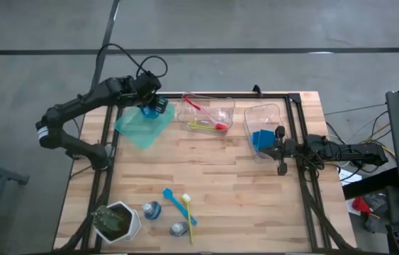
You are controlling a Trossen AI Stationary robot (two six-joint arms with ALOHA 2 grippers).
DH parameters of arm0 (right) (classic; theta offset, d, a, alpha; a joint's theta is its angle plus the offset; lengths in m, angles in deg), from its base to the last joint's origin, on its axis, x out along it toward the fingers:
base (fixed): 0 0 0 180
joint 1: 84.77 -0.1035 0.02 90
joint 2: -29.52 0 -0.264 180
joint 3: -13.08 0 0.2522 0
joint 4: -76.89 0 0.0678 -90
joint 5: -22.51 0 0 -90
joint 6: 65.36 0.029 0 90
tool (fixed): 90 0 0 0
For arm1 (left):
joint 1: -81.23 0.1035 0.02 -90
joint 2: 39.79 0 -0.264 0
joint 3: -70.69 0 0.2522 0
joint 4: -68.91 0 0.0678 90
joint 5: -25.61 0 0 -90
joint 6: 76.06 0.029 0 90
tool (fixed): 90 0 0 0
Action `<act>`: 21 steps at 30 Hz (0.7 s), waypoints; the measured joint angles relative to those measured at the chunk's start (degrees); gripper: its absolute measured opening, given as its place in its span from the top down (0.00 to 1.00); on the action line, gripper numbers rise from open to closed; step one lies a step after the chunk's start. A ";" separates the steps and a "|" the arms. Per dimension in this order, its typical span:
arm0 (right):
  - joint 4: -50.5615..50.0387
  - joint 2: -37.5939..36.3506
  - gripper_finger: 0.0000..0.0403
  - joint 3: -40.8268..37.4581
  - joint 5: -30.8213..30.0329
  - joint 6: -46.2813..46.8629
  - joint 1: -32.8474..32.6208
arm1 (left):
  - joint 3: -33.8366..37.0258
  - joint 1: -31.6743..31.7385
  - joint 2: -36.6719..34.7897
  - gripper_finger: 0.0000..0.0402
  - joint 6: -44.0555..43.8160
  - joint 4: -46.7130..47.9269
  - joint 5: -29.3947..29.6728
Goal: Pick & Place Kitchen Sink Supplies
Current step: Put the transparent soap dispenser in the green bin
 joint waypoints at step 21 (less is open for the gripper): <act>0.00 0.00 0.98 0.00 0.01 0.00 0.00 | 14.41 3.42 1.49 0.66 1.23 -16.71 -3.04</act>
